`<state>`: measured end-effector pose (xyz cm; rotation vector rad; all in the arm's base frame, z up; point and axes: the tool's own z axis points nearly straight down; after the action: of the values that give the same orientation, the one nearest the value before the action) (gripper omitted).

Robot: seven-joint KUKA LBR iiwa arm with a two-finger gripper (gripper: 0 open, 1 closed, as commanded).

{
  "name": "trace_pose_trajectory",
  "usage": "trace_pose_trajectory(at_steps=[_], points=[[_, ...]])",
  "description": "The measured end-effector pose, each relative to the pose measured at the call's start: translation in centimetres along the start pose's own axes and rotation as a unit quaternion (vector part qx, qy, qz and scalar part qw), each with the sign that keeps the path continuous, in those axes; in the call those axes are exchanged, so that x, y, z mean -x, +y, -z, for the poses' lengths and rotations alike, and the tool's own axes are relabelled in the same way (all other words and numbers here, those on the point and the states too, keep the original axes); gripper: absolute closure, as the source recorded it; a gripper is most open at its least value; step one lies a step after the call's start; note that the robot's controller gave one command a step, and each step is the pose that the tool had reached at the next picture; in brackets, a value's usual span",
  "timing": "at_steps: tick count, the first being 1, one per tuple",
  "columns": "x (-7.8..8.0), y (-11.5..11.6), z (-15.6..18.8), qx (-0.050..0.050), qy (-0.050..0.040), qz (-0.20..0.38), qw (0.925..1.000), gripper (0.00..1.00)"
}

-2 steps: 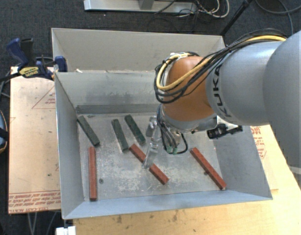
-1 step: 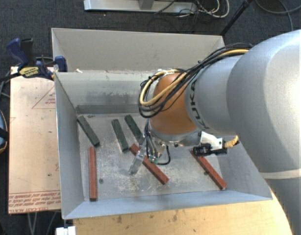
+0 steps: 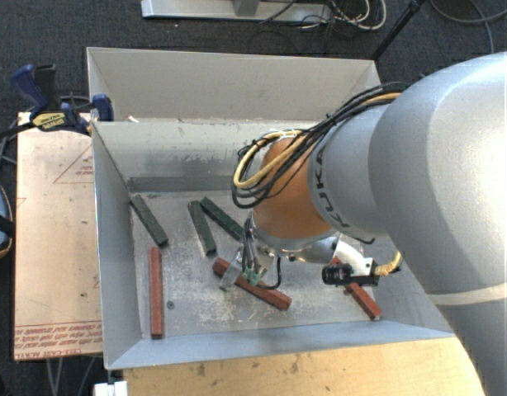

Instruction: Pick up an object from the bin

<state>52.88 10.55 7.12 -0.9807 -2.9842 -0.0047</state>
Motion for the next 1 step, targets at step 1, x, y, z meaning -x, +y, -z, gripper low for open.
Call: trace_pose_trajectory(at_steps=[1], points=[[0.00,0.00,0.00,0.000,0.0000,0.000,1.0000,1.00]])
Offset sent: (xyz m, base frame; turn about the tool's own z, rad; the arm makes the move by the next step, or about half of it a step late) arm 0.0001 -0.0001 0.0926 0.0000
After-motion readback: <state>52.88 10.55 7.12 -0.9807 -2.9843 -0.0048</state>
